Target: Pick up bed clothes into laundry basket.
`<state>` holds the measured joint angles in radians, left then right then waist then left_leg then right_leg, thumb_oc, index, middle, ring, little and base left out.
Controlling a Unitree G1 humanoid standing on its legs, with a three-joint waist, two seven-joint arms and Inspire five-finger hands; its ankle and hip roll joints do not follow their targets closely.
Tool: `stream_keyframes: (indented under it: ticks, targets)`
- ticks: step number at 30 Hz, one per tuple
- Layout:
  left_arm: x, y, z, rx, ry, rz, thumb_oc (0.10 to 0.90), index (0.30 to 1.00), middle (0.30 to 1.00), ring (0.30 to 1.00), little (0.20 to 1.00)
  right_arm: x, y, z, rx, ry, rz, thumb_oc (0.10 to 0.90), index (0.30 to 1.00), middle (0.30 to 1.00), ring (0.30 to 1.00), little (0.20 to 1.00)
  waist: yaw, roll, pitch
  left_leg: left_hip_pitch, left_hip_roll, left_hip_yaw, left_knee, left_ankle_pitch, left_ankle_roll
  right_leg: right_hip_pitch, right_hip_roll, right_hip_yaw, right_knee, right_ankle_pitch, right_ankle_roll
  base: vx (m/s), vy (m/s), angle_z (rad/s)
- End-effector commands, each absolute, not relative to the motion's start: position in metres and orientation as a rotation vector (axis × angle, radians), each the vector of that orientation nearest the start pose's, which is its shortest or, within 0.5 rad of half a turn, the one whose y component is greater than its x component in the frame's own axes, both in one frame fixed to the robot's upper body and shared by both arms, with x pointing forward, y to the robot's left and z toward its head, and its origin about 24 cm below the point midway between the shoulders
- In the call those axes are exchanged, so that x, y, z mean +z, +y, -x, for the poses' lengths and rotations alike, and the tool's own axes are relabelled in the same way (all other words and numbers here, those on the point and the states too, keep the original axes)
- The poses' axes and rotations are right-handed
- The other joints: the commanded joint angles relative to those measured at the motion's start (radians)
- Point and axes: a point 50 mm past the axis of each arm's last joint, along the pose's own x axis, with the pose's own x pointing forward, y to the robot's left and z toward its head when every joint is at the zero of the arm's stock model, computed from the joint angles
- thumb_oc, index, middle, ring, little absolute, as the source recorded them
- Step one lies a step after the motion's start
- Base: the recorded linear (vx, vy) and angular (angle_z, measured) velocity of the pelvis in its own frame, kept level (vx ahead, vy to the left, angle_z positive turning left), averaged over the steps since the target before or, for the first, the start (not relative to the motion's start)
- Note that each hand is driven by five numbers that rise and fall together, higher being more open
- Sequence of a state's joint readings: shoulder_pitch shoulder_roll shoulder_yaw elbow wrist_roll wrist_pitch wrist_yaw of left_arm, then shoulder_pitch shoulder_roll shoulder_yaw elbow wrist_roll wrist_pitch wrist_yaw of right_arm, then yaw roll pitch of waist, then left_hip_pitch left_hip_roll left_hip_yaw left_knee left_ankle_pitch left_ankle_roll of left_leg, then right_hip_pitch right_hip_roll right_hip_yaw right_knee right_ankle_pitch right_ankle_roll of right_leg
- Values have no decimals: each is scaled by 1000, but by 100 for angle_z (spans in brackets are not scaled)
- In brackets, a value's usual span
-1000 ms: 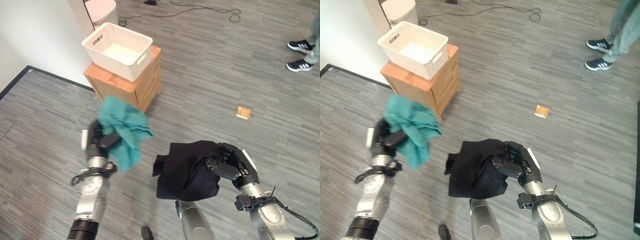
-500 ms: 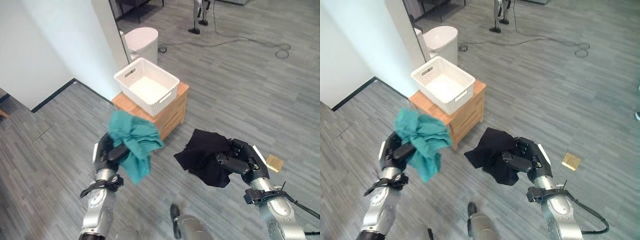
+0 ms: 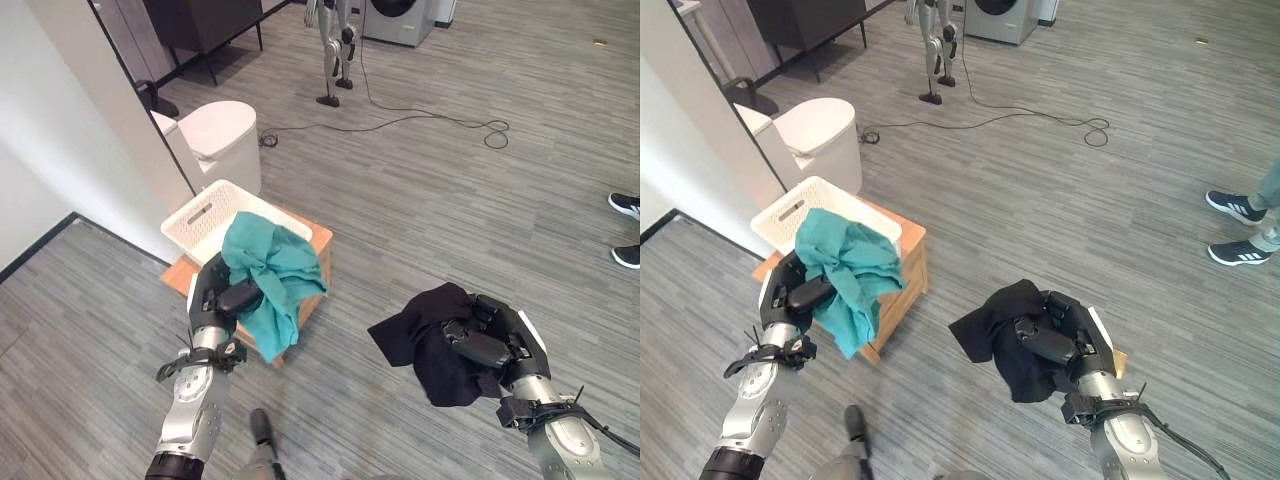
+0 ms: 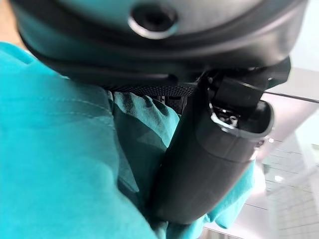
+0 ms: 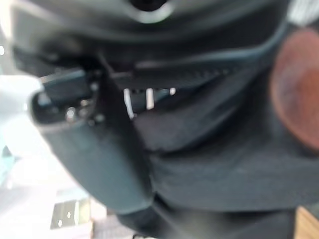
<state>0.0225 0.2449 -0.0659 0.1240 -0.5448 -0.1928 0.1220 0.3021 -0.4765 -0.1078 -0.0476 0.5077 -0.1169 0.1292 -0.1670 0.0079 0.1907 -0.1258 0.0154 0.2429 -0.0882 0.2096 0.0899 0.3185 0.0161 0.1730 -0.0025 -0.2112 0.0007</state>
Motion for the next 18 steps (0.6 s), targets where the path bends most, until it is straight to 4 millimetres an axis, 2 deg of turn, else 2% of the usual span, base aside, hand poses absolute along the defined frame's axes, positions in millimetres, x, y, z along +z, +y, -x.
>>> stream_keyframes:
  ticks: [1,2,4,5,7,8,9,10,13,14,16,18]
  targets:
    - [103,223,-262,141,-387,180,400,300,300,300,300,87,-258,-211,44,-195,47,400,300,300,300,300,10,-28,-41,111,113,53,67,-126,-189,-233,-195,2,201,121,144,254,261,-90]
    - [105,225,-262,145,-395,176,400,300,300,300,300,87,-258,-212,41,-200,46,400,300,300,300,300,-3,-33,-31,129,99,70,65,-137,-174,-272,-198,29,265,173,170,115,127,-152]
    - [111,229,-263,159,-422,163,400,300,300,300,300,88,-256,-212,50,-208,38,400,300,300,300,300,-10,-20,-18,154,112,82,46,-130,-175,-345,-158,75,328,205,180,81,99,-114]
    - [114,231,-265,171,-432,148,400,300,300,300,300,87,-255,-212,46,-210,34,400,300,300,300,300,-15,-14,-15,165,114,81,38,-137,-175,-369,-147,86,347,195,178,78,100,-35]
    - [125,234,-268,184,-478,121,400,300,300,300,300,85,-256,-211,25,-210,21,400,300,300,300,300,-23,-5,-18,191,107,85,15,-144,-178,-407,-134,79,295,170,168,111,68,-28]
    - [138,235,-270,190,-534,121,400,300,300,300,300,85,-255,-213,20,-219,0,400,300,300,300,300,-27,-6,-24,204,94,82,4,-153,-185,-433,-128,55,171,164,149,103,23,-21]
    - [138,236,-270,190,-535,120,400,300,300,300,300,85,-255,-213,20,-220,-1,400,300,300,300,300,-32,-5,-24,203,94,77,6,-157,-184,-421,-132,48,149,172,151,104,-58,-10]
    - [151,234,-267,173,-588,90,400,300,300,300,300,82,-252,-216,42,-205,4,400,300,300,300,300,-29,-11,-30,202,93,58,10,-159,-189,-391,-141,39,89,175,149,61,-81,14]
    - [159,235,-267,187,-627,91,400,300,300,300,300,84,-246,-219,71,-217,-22,400,300,300,300,300,-17,-20,-28,210,96,49,12,-158,-195,-367,-147,19,77,173,138,23,-105,81]
    - [163,234,-269,168,-641,83,400,300,300,300,300,90,-247,-222,84,-238,-3,400,300,300,300,300,-6,-23,-33,209,100,49,11,-153,-197,-353,-151,2,61,170,132,26,-73,58]
    - [169,233,-271,145,-659,77,400,300,300,300,300,95,-251,-226,78,-248,24,400,300,300,300,300,1,-21,-42,209,97,43,8,-145,-199,-313,-153,-19,24,169,124,50,-80,32]
    - [173,240,-273,137,-656,40,400,300,300,300,300,99,-255,-228,76,-257,38,400,300,300,300,300,5,-11,-52,218,97,25,3,-142,-200,-273,-152,-42,5,155,113,77,-72,60]
